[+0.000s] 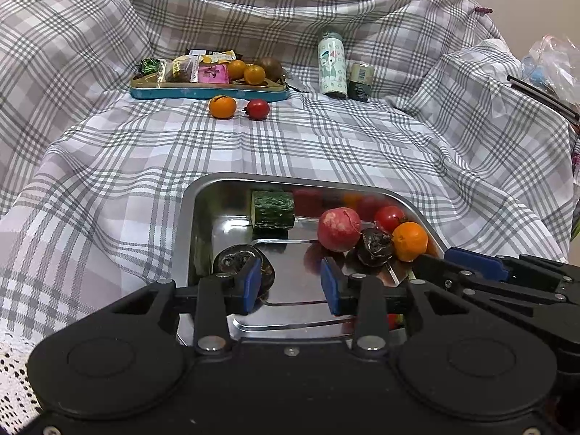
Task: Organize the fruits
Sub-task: 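Open the left tool releasing the radish while the right tool releases the cucumber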
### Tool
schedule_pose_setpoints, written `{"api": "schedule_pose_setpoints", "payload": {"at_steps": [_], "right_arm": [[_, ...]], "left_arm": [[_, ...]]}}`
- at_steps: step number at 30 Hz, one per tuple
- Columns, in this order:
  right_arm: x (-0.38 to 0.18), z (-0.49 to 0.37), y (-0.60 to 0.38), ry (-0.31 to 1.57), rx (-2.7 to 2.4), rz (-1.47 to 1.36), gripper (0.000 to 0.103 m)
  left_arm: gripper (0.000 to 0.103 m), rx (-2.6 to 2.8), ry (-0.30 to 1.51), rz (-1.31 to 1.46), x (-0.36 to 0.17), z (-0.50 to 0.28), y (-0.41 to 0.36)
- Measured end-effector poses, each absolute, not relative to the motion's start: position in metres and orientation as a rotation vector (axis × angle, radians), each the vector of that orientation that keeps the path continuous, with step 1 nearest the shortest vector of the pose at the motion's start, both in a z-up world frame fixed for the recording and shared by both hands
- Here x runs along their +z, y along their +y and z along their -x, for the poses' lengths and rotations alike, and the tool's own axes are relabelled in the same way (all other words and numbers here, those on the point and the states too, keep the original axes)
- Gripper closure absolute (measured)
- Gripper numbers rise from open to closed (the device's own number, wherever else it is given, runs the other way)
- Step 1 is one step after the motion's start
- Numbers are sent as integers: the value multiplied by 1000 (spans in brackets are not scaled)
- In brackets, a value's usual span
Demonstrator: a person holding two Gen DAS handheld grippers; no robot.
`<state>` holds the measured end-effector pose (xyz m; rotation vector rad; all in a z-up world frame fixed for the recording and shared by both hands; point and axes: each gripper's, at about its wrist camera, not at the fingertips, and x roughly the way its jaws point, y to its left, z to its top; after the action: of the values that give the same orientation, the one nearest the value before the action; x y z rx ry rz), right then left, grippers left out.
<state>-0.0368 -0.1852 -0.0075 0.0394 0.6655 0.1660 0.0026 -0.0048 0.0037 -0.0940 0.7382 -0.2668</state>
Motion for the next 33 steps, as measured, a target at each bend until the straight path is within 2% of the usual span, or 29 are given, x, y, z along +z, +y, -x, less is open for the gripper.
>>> {"api": "schedule_pose_setpoints", "payload": {"at_steps": [22,27,33], "right_arm": [[-11,35,-181,686,166,-6,65],[-12,35,-180,694,160,7,61],[-11,37,-177,694,133,28,61]], "left_arm": [[57,-214,700,12,4,4,-13],[57,-207,695,11,5,5,-12],[57,-159,677,1,8,7,-9]]}}
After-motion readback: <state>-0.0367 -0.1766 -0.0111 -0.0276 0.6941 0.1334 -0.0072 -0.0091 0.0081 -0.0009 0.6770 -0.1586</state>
